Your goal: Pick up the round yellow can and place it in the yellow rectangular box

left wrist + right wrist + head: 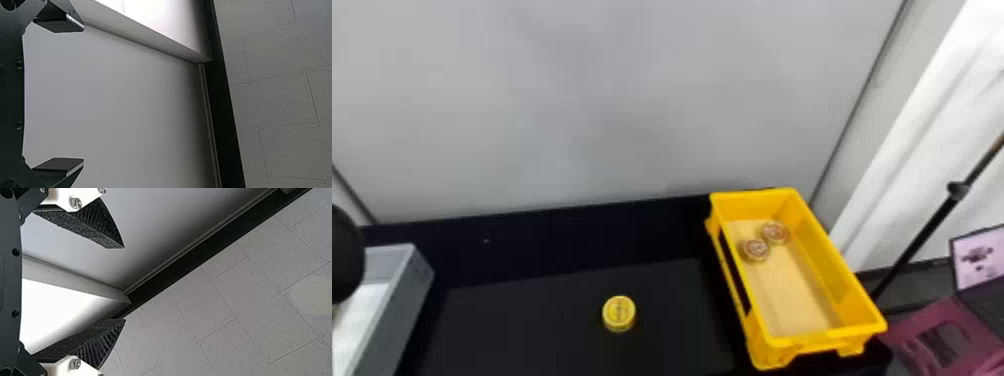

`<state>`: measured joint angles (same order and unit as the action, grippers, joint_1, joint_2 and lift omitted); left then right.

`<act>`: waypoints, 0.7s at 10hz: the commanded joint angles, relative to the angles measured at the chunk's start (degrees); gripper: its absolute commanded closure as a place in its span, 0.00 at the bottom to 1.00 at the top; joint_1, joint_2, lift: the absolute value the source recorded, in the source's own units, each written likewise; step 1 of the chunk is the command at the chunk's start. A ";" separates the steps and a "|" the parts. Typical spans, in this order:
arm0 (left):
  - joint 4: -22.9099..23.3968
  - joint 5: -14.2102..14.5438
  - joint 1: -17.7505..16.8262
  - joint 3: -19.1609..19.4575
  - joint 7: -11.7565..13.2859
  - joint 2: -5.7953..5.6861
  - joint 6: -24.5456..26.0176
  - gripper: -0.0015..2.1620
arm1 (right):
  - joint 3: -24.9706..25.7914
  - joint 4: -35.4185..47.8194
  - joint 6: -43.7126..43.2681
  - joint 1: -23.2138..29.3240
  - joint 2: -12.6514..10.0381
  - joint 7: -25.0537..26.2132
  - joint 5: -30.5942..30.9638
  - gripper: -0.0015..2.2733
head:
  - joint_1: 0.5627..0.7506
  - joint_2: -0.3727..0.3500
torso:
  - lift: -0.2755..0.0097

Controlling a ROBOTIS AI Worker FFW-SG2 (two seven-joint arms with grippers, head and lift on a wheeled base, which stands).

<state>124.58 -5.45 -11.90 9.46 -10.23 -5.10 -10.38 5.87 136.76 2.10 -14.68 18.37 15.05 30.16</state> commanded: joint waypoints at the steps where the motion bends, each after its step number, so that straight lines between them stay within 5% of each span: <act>1: -0.12 0.00 -0.05 -0.14 -0.06 0.00 -0.17 0.04 | 0.02 0.00 0.01 0.17 0.00 0.16 -0.08 0.06 | 0.70 0.41 | 0.95; 7: -0.12 0.09 -0.22 -0.14 -0.06 -0.09 -0.17 0.04 | 0.11 0.00 -0.17 0.26 -0.09 0.25 -0.26 0.06 | 0.70 0.41 | 0.95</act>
<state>124.38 -5.36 -12.05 9.32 -10.29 -5.18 -10.55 5.98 136.76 2.02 -14.41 18.36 15.28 29.94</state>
